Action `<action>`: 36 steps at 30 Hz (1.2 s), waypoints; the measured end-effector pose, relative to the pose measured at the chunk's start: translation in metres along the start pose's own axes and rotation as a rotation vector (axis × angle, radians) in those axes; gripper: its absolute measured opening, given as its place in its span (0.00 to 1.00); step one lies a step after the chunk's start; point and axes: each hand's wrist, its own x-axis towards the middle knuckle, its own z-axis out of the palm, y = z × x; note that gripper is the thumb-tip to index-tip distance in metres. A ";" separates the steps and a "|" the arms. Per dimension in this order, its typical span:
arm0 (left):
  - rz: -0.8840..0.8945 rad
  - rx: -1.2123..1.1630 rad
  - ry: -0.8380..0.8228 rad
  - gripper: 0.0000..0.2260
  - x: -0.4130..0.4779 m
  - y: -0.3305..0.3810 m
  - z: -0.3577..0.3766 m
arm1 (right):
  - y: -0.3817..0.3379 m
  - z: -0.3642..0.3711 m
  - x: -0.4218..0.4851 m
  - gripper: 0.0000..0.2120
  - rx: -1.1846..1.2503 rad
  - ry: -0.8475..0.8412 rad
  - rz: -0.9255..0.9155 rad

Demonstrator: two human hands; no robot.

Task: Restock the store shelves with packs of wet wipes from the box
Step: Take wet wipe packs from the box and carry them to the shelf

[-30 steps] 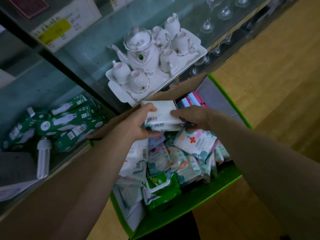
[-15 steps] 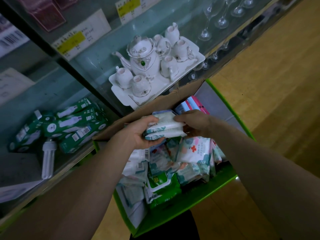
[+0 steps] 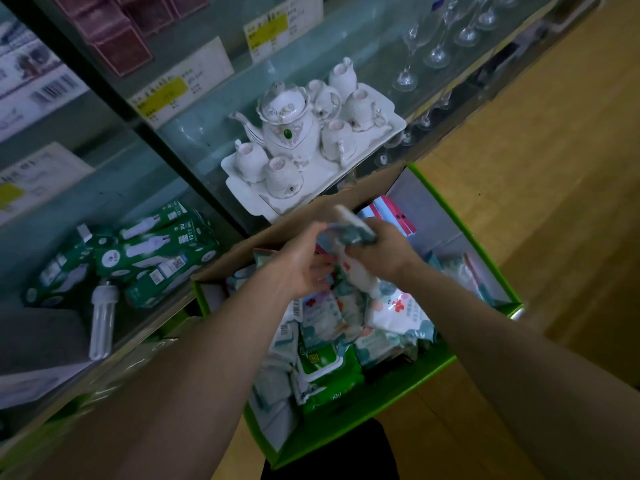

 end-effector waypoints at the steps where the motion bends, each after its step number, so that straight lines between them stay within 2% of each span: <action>1: -0.005 0.000 0.016 0.09 0.002 -0.003 -0.001 | 0.002 -0.001 -0.001 0.15 0.249 0.047 0.101; 2: -0.028 -0.005 0.009 0.09 0.003 -0.006 -0.001 | 0.003 0.000 -0.001 0.14 0.472 0.076 0.202; 4: -0.087 -0.078 -0.041 0.08 0.004 -0.012 0.003 | 0.009 0.004 -0.003 0.16 0.724 0.064 0.361; 7: -0.071 -0.258 -0.038 0.08 0.004 -0.011 0.005 | 0.021 0.008 -0.008 0.18 0.943 0.032 0.458; 10: -0.054 -0.395 -0.069 0.06 0.003 -0.011 0.005 | 0.028 0.012 -0.010 0.18 1.070 0.107 0.474; 14: -0.030 -0.240 -0.061 0.05 0.006 -0.020 0.008 | 0.028 0.011 -0.013 0.19 0.912 0.083 0.464; 17: -0.012 -0.124 -0.043 0.12 0.006 -0.016 -0.001 | 0.028 0.000 -0.011 0.16 0.748 0.011 0.495; 20: 0.014 0.098 -0.091 0.14 0.002 -0.014 -0.007 | 0.030 -0.001 -0.006 0.22 0.694 -0.011 0.521; 22: 0.073 0.153 -0.118 0.16 0.001 -0.015 -0.005 | 0.029 0.003 -0.007 0.27 0.656 0.003 0.548; 24: 0.143 0.166 -0.132 0.16 0.000 -0.016 -0.004 | 0.029 0.005 -0.007 0.30 0.637 0.036 0.553; 27: 0.178 0.150 -0.145 0.10 0.000 -0.019 -0.004 | 0.028 0.000 -0.006 0.19 0.667 0.031 0.548; 29: 0.143 0.116 -0.153 0.10 0.001 -0.018 -0.006 | 0.028 -0.006 -0.004 0.14 0.666 -0.026 0.533; 33: 0.062 0.102 -0.076 0.15 0.002 -0.015 -0.003 | 0.024 -0.015 -0.006 0.15 0.705 -0.145 0.478; 36: 0.102 0.092 0.007 0.15 0.003 -0.015 0.009 | 0.017 -0.019 -0.008 0.16 0.704 -0.156 0.466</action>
